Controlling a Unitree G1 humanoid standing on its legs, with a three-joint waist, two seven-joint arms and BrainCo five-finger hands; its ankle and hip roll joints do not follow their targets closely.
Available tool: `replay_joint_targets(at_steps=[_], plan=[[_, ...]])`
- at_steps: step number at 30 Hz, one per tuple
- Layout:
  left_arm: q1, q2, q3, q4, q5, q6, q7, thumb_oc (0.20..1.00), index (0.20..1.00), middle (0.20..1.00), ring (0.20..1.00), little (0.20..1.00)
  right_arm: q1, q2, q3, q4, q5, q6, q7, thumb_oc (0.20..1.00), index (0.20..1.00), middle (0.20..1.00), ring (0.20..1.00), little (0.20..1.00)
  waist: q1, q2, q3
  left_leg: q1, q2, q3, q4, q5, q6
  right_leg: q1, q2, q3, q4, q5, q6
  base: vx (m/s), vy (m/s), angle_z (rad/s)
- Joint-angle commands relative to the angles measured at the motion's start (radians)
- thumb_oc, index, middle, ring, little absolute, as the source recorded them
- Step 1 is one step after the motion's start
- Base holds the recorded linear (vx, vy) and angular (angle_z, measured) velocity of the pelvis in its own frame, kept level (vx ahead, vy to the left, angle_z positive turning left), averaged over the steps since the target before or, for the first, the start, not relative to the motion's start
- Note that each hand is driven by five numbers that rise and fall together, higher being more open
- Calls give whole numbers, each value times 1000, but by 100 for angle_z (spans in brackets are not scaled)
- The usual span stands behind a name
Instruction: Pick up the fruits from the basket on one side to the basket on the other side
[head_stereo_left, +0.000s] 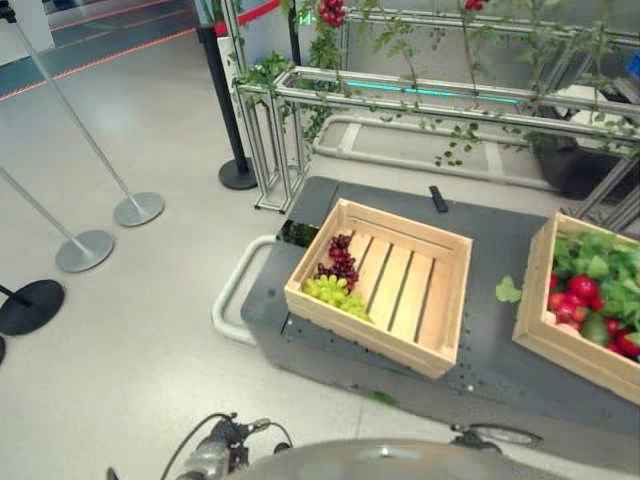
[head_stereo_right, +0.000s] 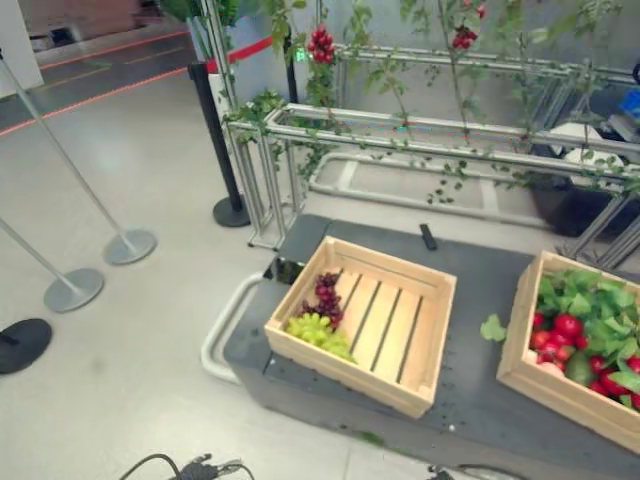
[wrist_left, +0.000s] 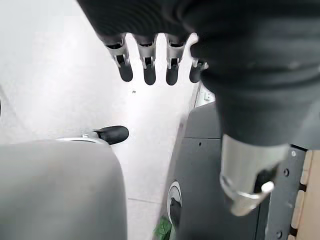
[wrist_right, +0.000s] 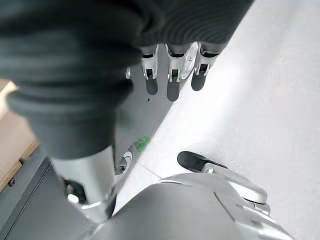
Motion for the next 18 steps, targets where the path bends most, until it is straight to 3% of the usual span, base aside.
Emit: replay_joint_targets(at_steps=[1, 13, 18], plan=[[-57, -53, 3, 66, -15, -15, -1, 1000, 1000, 1000, 1000, 1000, -50, -16, -11, 30, 8, -14, -8, 1000, 1000, 1000, 1000, 1000, 10, -3, 29, 17, 0, -50, 35, -96, -11, 47, -34, -32, 14, -74, 58, -471, -294, -57], [-40, -65, 33, 18, -124, -62, 34, 1000, 1000, 1000, 1000, 1000, -37, -4, -27, 5, 38, -41, -46, 1000, 1000, 1000, 1000, 1000, 18, -13, 34, 23, -1, -55, 34, -99, -12, 55, -32, -42, 12, -79, 58, 0, 0, 0], [-62, -33, 71, -90, -256, -104, 38, 1000, 1000, 1000, 1000, 1000, -48, -16, -37, -38, 75, -65, -64, 1000, 1000, 1000, 1000, 1000, 15, -15, 41, 17, 3, -53, 29, -92, -15, 44, -31, -40, 11, -75, 62, 0, 0, 0]])
